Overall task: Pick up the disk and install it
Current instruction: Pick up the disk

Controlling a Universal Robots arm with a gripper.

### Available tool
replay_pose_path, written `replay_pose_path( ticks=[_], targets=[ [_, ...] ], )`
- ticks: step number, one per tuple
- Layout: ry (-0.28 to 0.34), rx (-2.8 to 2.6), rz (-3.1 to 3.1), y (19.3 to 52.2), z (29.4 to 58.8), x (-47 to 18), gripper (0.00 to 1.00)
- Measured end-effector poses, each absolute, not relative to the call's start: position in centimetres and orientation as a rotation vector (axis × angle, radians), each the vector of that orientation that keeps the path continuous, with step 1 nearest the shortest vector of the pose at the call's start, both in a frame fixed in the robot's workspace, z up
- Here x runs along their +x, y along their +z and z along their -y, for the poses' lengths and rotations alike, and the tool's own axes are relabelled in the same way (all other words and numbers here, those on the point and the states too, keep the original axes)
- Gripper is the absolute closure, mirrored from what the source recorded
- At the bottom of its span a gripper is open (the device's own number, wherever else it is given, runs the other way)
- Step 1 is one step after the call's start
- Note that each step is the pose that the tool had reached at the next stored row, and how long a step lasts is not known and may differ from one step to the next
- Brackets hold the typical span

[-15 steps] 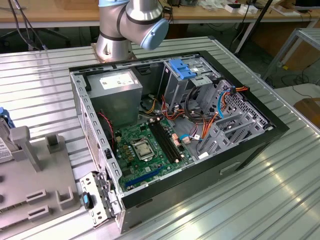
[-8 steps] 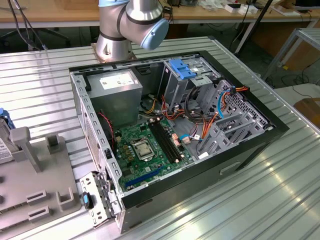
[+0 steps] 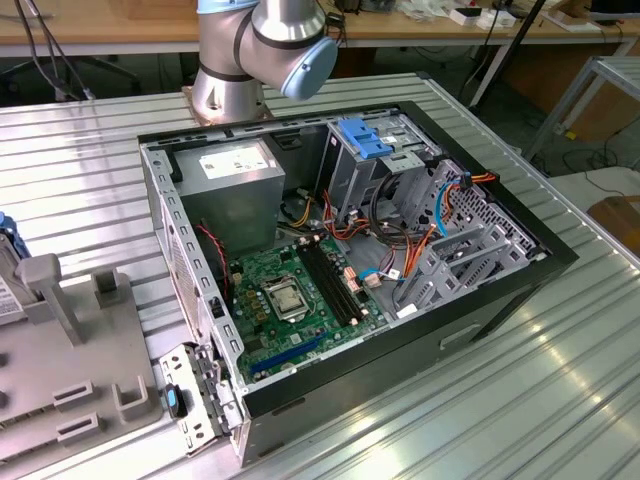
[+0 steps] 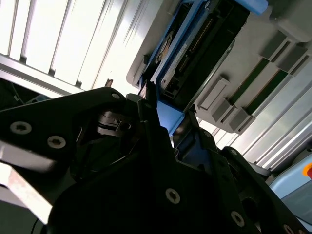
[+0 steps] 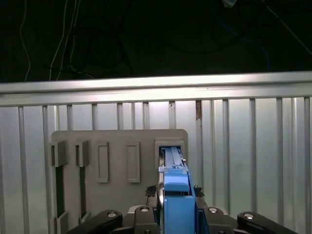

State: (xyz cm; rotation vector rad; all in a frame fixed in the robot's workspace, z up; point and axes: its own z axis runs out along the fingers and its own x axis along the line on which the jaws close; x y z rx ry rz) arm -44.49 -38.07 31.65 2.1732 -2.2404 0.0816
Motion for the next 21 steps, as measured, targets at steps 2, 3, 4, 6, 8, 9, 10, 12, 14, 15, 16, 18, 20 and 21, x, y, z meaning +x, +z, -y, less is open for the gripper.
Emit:
replay_pose_path(
  ticks=[2,3,4,6,8,9,10,12,14,15,16,18,20,21],
  targets=[
    [0.082,2.173,2.240,32.1,38.1,-44.5,0.63],
    [0.082,2.173,2.240,32.3,38.1,-44.5,0.63],
    [0.082,2.173,2.240,32.7,38.1,-44.5,0.63],
    [0.082,2.173,2.240,33.5,38.1,-44.5,0.63],
    [0.082,2.173,2.240,34.1,38.1,-44.5,0.63],
    [0.082,2.173,2.240,34.3,38.1,-44.5,0.63],
    [0.082,2.173,2.240,34.6,38.1,-44.5,0.63],
    [0.082,2.173,2.240,35.4,38.1,-44.5,0.63],
    [0.082,2.173,2.241,36.2,38.1,-44.5,0.63],
    [0.082,2.173,2.241,36.6,38.1,-44.5,0.63],
    [0.082,2.173,2.240,37.0,38.1,-44.5,0.63],
    [0.082,2.173,2.240,38.2,38.1,-44.5,0.63],
    [0.082,2.173,2.240,39.3,38.1,-44.5,0.63],
    [0.082,2.173,2.240,40.1,38.1,-44.5,0.63]
  ],
)
